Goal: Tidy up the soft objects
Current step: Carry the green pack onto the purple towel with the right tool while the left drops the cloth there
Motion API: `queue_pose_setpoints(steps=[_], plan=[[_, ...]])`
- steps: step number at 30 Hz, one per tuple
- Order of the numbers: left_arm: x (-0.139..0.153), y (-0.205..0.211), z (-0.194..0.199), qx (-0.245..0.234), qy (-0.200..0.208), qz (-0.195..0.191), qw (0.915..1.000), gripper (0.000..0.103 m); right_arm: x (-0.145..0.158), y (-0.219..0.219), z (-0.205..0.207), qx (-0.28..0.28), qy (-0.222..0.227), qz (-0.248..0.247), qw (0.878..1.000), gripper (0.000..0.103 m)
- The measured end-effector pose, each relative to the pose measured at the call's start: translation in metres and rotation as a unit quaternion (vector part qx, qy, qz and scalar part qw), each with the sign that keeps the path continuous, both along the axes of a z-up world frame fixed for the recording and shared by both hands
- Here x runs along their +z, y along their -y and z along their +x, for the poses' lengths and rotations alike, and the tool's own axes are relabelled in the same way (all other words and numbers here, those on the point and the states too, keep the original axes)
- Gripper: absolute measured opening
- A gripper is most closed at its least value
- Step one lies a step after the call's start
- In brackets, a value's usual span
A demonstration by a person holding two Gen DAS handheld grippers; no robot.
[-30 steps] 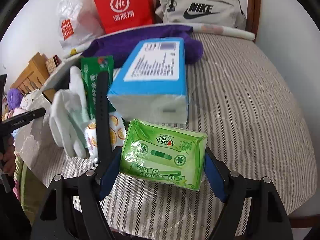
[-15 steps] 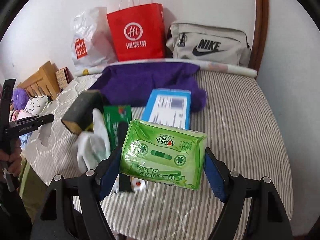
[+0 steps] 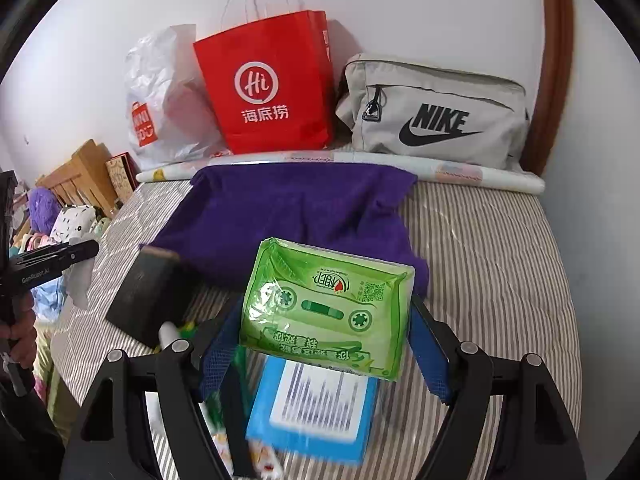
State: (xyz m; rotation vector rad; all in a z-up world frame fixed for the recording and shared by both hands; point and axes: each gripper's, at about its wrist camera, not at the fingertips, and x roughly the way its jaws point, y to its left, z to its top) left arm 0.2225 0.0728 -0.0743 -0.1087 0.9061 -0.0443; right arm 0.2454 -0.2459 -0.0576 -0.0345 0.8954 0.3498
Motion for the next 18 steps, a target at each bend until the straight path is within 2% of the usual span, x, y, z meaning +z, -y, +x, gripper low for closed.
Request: queue_pose_setpoints(steps=[4, 10, 18], plan=[[-0.006, 0.004, 0.032, -0.007, -0.007, 0.006, 0.9999, 0.03, -0.005, -0.009, 0.035, -0.001, -0.004, -0.012, 1.0, 0.078], [-0.021, 0.005, 0.078, -0.018, -0.03, -0.014, 0.9993, 0.03, -0.026, -0.028, 0.086, 0.018, -0.022, -0.022, 0.999, 0.078], [-0.043, 0.008, 0.138, -0.032, -0.056, -0.027, 0.9976, 0.03, -0.066, -0.048, 0.136, 0.039, -0.076, -0.045, 0.995, 0.078]])
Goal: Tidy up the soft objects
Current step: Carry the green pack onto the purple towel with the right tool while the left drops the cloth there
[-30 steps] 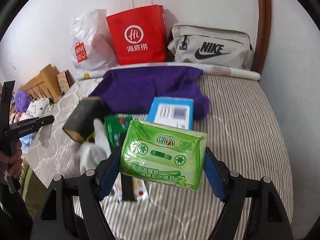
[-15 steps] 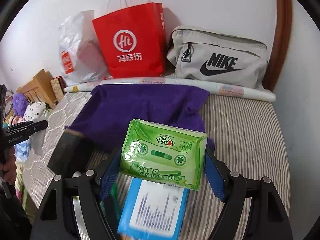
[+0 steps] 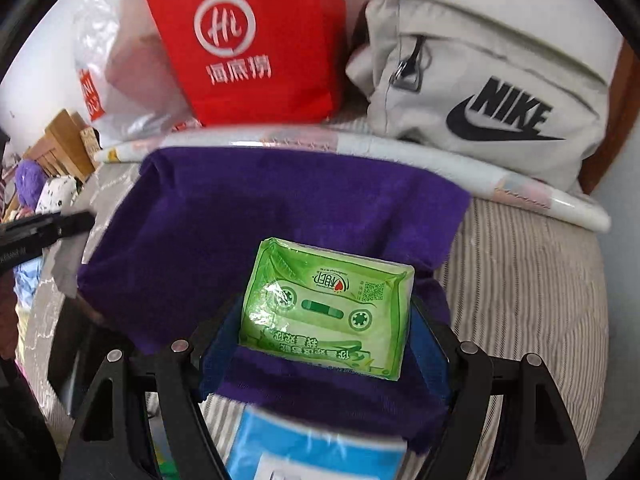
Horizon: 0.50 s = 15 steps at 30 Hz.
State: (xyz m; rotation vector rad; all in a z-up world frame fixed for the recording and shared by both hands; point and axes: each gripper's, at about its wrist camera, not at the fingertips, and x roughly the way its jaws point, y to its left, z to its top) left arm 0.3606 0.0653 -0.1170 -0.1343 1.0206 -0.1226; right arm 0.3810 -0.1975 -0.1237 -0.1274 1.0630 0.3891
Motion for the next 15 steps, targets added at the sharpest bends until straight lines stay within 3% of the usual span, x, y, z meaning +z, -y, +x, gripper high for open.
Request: queue_pose_setpoints(steps=[9, 15], plan=[[-0.029, 0.008, 0.066, -0.011, -0.028, -0.002, 0.9996, 0.03, -0.024, -0.001, 0.024, 0.007, -0.033, -0.025, 0.999, 0.078], [-0.047, 0.009, 0.089, -0.007, -0.044, 0.006, 0.999, 0.03, -0.037, 0.0, 0.036, 0.012, -0.057, -0.027, 0.998, 0.078]])
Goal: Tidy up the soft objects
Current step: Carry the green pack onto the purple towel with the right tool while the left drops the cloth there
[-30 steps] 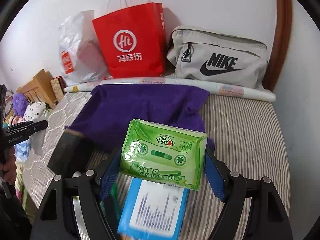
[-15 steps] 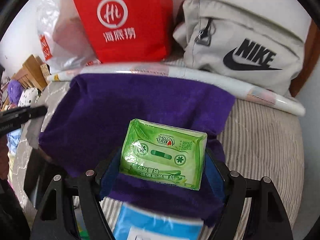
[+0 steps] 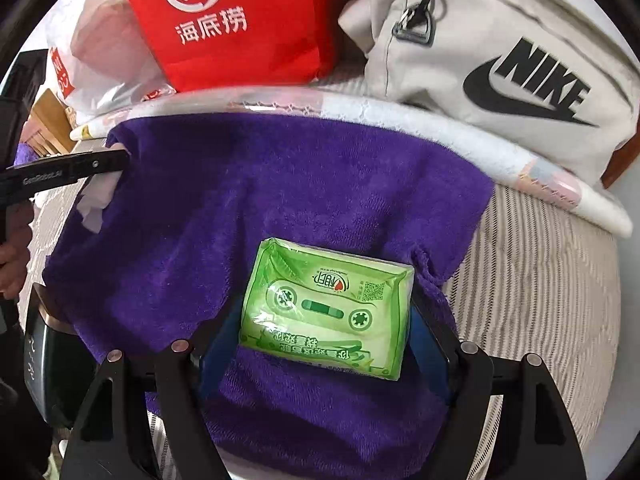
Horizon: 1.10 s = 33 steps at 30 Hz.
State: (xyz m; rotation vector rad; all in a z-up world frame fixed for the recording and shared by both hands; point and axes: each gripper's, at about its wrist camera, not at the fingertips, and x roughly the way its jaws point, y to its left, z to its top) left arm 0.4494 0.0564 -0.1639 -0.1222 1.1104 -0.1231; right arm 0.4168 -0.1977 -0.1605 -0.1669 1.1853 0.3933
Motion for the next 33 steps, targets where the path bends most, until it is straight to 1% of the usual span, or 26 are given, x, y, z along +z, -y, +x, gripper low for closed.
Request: queue_pose_setpoints(steps=[4, 6, 8, 9, 13, 18, 22, 24, 26, 28, 29, 31, 33], plan=[[-0.006, 0.004, 0.007, -0.001, -0.009, 0.014, 0.9999, 0.035, -0.002, -0.001, 0.003, 0.002, -0.002, 0.002, 1.0, 0.08], [-0.007, 0.005, 0.008, -0.001, -0.013, 0.015, 0.9998, 0.042, -0.002, -0.001, 0.004, 0.002, -0.004, 0.003, 1.0, 0.082], [-0.005, 0.005, 0.007, -0.002, -0.007, 0.014, 0.9999, 0.057, -0.002, -0.001, 0.004, 0.003, -0.005, 0.005, 1.0, 0.084], [-0.004, 0.005, 0.007, -0.001, -0.004, 0.015, 0.9999, 0.058, -0.002, 0.001, 0.004, 0.002, -0.006, 0.006, 1.0, 0.084], [0.007, -0.002, 0.001, 0.005, 0.005, 0.01, 0.9999, 0.059, 0.001, 0.001, 0.005, -0.005, -0.004, 0.013, 1.0, 0.084], [0.027, -0.009, -0.015, 0.009, 0.013, 0.003, 0.9999, 0.059, 0.018, 0.01, -0.004, -0.021, 0.006, 0.018, 1.0, 0.084], [0.045, -0.015, -0.038, 0.015, 0.013, -0.006, 0.9998, 0.059, 0.043, 0.016, -0.025, -0.034, 0.041, 0.004, 0.999, 0.084], [0.052, -0.015, -0.053, 0.02, 0.019, -0.009, 0.9996, 0.059, 0.053, 0.019, -0.035, -0.04, 0.049, 0.005, 0.998, 0.085], [0.059, -0.015, -0.071, 0.026, 0.027, -0.002, 0.9993, 0.059, 0.061, 0.02, -0.047, -0.033, 0.041, 0.007, 0.999, 0.086], [0.068, -0.015, -0.091, 0.034, 0.044, 0.006, 0.9984, 0.059, 0.067, 0.021, -0.059, -0.023, 0.037, 0.015, 0.999, 0.086], [0.07, -0.015, -0.101, 0.034, 0.052, 0.009, 0.998, 0.059, 0.073, 0.025, -0.071, -0.023, 0.053, 0.023, 0.998, 0.086], [0.076, -0.013, -0.121, 0.029, 0.067, 0.013, 0.9973, 0.059, 0.081, 0.03, -0.091, -0.026, 0.084, 0.021, 0.996, 0.086], [0.082, -0.012, -0.141, 0.028, 0.076, 0.011, 0.9966, 0.059, 0.087, 0.032, -0.108, -0.029, 0.103, 0.017, 0.994, 0.086]])
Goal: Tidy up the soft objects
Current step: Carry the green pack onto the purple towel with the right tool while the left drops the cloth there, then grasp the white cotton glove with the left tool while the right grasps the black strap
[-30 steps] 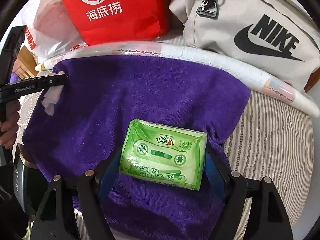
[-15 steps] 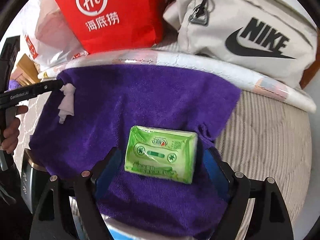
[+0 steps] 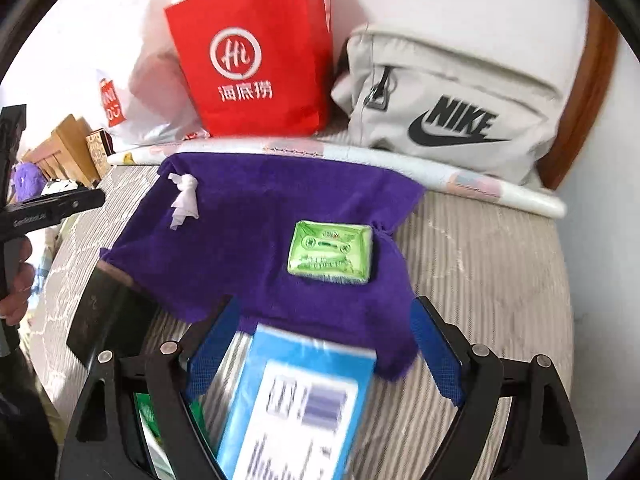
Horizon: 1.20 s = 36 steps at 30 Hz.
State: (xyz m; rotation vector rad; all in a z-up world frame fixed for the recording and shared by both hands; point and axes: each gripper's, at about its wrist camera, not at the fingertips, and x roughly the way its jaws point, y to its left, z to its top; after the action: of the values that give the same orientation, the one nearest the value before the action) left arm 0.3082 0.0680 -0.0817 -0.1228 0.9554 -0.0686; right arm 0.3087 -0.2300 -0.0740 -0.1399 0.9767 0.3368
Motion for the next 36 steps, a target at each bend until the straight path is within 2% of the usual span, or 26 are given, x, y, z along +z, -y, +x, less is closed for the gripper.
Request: queue_pose_setpoints(steps=[7, 11, 15, 19, 25, 29, 32, 33, 35, 36], plan=[[0.0, 0.006, -0.076, 0.002, 0.02, -0.033, 0.9993, 0.059, 0.008, 0.019, -0.059, -0.029, 0.024, 0.018, 0.999, 0.086], [-0.013, 0.022, -0.108, -0.024, -0.007, -0.005, 0.9997, 0.059, 0.004, 0.026, -0.092, -0.024, 0.009, 0.048, 0.999, 0.086], [-0.024, 0.034, -0.139, -0.048, -0.007, -0.018, 0.9987, 0.058, -0.001, 0.032, -0.122, -0.024, -0.001, 0.094, 0.995, 0.086], [-0.034, 0.056, -0.166, -0.09, 0.004, -0.028, 0.9956, 0.059, -0.012, 0.036, -0.146, -0.042, -0.004, 0.094, 0.995, 0.086], [-0.054, 0.089, -0.175, -0.132, -0.002, -0.015, 0.9911, 0.059, -0.029, 0.046, -0.178, -0.056, -0.005, 0.106, 0.993, 0.086], [-0.07, 0.109, -0.169, -0.137, -0.005, 0.018, 0.9905, 0.059, -0.039, 0.051, -0.193, -0.059, -0.004, 0.102, 0.993, 0.086], [-0.076, 0.12, -0.169, -0.135, 0.016, 0.049, 0.9895, 0.059, -0.047, 0.05, -0.2, -0.046, -0.007, 0.098, 0.994, 0.086], [-0.078, 0.123, -0.169, -0.134, 0.018, 0.061, 0.9889, 0.057, -0.05, 0.049, -0.201, -0.043, -0.007, 0.095, 0.995, 0.086], [-0.08, 0.125, -0.169, -0.143, 0.014, 0.054, 0.9881, 0.03, -0.056, 0.045, -0.205, -0.037, -0.004, 0.089, 0.995, 0.086], [-0.08, 0.125, -0.169, -0.149, 0.008, 0.046, 0.9878, 0.028, -0.059, 0.042, -0.206, -0.031, -0.005, 0.09, 0.995, 0.086]])
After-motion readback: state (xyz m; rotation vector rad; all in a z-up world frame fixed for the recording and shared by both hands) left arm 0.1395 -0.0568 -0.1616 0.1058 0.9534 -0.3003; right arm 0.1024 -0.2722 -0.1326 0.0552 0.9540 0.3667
